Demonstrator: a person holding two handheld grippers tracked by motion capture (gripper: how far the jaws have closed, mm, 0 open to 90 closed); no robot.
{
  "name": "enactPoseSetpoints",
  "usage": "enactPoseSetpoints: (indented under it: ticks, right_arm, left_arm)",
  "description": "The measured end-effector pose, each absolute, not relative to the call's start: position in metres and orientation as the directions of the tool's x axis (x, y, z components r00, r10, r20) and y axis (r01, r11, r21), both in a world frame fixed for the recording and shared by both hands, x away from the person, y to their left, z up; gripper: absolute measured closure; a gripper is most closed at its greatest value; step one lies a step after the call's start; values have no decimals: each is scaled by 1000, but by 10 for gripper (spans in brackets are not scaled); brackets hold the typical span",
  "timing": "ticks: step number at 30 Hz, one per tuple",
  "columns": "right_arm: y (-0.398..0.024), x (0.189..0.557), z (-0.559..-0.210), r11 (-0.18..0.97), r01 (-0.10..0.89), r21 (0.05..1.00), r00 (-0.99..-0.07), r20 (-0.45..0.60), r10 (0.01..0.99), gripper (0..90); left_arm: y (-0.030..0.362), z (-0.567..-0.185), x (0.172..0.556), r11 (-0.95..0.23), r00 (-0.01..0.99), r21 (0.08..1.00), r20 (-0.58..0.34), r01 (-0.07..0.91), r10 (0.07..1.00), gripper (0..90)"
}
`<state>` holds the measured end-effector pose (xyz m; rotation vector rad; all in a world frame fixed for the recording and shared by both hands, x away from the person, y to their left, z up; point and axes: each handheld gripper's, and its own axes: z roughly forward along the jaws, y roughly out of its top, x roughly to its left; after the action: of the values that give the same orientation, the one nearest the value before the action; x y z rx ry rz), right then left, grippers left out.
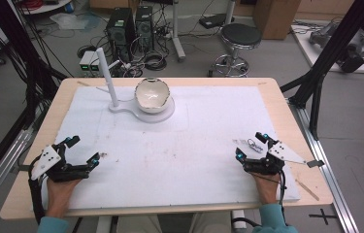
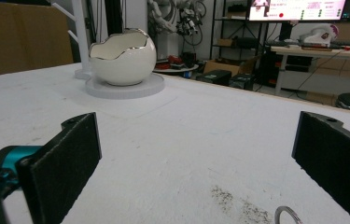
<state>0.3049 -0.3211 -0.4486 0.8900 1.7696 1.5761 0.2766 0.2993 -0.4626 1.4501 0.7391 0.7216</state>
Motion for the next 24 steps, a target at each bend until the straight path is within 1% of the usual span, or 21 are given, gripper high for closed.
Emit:
enactPoseSetpoints:
  ticks: [21, 24]
  right_arm:
    - [-321, 305, -448, 73, 83, 994, -597, -9, 802, 5]
    - [-322, 305, -444, 64, 92, 994, -592, 3, 806, 5]
  left_arm:
    - [300, -463, 276, 4, 592, 1000, -9, 11, 806, 24]
    - [300, -463, 276, 2, 592, 1000, -8, 11, 806, 24]
